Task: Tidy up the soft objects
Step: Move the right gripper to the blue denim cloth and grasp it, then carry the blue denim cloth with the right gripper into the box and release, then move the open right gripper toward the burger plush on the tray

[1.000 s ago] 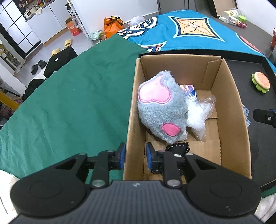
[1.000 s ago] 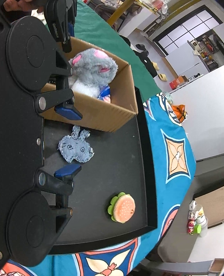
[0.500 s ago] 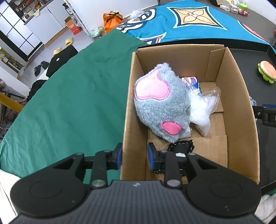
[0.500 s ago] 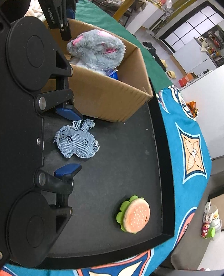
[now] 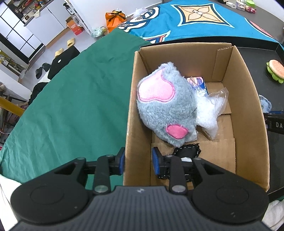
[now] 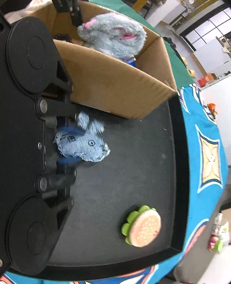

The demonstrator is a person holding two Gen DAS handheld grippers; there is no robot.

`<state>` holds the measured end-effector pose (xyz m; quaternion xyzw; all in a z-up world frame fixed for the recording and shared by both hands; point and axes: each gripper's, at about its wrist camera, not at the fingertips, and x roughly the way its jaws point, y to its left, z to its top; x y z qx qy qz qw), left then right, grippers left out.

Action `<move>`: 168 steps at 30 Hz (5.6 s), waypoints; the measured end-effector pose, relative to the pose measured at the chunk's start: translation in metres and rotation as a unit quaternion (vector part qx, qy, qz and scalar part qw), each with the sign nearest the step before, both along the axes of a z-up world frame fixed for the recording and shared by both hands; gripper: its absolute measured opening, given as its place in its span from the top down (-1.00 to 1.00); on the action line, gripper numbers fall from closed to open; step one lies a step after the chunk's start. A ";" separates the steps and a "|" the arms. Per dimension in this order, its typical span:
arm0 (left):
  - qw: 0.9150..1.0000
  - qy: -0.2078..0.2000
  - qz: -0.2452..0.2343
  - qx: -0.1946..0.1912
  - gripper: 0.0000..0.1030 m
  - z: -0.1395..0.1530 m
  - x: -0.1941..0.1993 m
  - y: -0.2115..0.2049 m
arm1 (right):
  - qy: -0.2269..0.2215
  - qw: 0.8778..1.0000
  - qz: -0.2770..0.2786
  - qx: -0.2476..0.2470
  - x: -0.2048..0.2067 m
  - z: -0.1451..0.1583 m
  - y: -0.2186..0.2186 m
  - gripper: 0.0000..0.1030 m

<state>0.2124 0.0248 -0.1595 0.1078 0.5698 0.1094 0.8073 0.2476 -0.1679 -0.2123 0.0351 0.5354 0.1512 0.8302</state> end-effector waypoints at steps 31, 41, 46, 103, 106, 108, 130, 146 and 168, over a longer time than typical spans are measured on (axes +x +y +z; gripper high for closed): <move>0.998 -0.055 0.005 -0.034 0.44 0.028 -0.023 0.011 | -0.082 0.996 -0.030 0.005 -0.030 0.079 -0.022 0.62; 0.996 -0.065 0.010 -0.054 0.44 0.031 -0.027 0.020 | -0.095 0.995 -0.001 0.024 -0.039 0.098 0.006 0.61; 0.995 -0.065 0.017 -0.076 0.45 0.030 -0.028 0.030 | -0.093 0.995 0.014 0.031 -0.042 0.102 0.022 0.61; 0.998 -0.052 0.002 -0.038 0.73 0.028 -0.024 0.013 | -0.103 0.994 0.000 0.048 -0.048 0.108 -0.002 -0.25; 0.998 -0.049 0.003 -0.029 0.73 0.027 -0.023 0.011 | -0.108 0.993 -0.006 0.045 -0.045 0.104 -0.008 -0.39; 0.999 -0.046 0.004 -0.023 0.71 0.026 -0.021 0.009 | -0.111 0.993 -0.010 0.044 -0.044 0.102 -0.013 -0.46; 0.999 -0.048 0.006 0.004 0.07 0.024 -0.012 -0.004 | -0.115 0.992 -0.026 0.045 -0.023 0.066 -0.048 -0.63; 0.999 -0.013 0.006 0.029 0.07 0.006 0.002 -0.009 | -0.134 0.990 -0.047 -0.004 0.019 0.039 -0.072 -0.67; 0.998 -0.004 0.009 0.056 0.07 0.001 0.008 -0.021 | -0.132 0.989 -0.017 -0.061 0.064 0.006 -0.077 -0.82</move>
